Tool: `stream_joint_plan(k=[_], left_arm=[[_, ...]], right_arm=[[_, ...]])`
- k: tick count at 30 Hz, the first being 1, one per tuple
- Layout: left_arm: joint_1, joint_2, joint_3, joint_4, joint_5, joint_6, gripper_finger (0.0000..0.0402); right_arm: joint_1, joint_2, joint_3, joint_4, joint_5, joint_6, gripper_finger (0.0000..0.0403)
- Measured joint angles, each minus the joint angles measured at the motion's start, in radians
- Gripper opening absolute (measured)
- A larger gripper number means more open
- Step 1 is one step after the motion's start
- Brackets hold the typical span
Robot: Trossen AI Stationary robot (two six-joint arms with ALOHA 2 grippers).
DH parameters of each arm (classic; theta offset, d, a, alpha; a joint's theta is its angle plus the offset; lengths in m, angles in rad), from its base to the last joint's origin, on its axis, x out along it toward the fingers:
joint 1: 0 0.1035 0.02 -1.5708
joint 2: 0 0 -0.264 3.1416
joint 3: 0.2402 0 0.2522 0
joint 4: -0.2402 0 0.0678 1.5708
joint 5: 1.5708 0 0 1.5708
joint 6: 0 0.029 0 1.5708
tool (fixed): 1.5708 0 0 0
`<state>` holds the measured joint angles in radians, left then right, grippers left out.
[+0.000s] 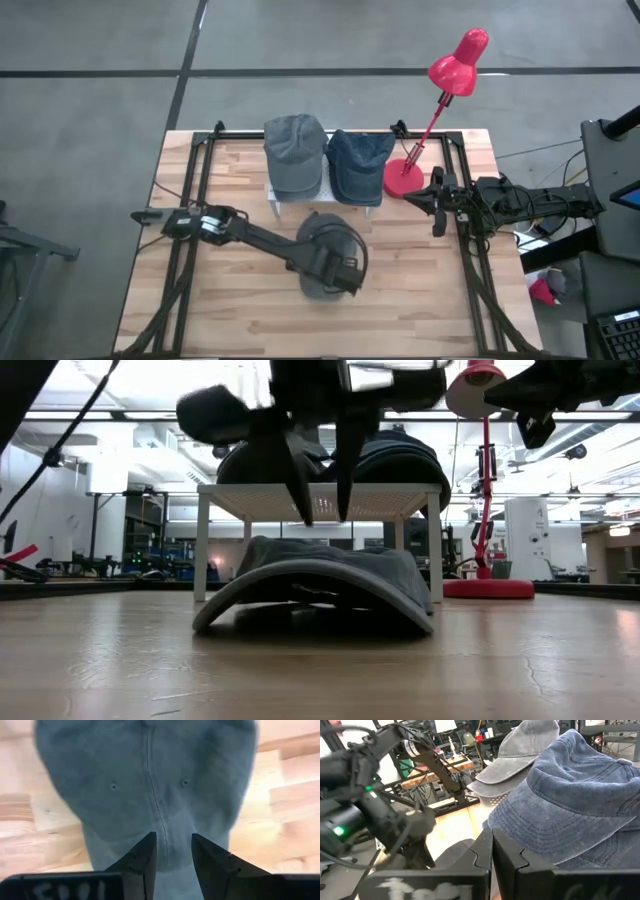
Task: Pick & Place hat
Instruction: Stack the gray cap on top of the gray cap on the shelf
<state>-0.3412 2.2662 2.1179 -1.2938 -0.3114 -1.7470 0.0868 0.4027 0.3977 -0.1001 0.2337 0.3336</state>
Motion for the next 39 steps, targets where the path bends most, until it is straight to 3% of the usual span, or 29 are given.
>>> stream_joint_plan(k=[11,15,24,27,31,39], left_arm=[[0.013,0.002,-0.162,0.198,0.037,0.001,0.0115],[0.018,0.001,-0.248,0.275,0.094,0.001,0.0115],[0.019,-0.007,-0.455,0.572,0.193,0.0,0.0109],[0.017,-0.005,-0.473,0.587,0.201,-0.001,0.0082],[0.014,-0.003,-0.475,0.596,0.194,0.021,0.0017],[0.0,-0.019,-0.384,0.542,0.146,0.078,0.0003]], right_arm=[[0.0,0.0,0.0,0.0,0.0,0.0,0.0008],[0.0,0.0,0.0,0.0,0.0,0.0,0.0008],[0.0,0.0,0.0,0.0,0.0,0.0,0.0008],[0.0,0.0,0.0,0.0,0.0,0.0,0.0008],[0.0,0.0,0.0,0.0,0.0,0.0,0.0008],[0.0,0.0,0.0,0.0,0.0,0.0,0.0008]])
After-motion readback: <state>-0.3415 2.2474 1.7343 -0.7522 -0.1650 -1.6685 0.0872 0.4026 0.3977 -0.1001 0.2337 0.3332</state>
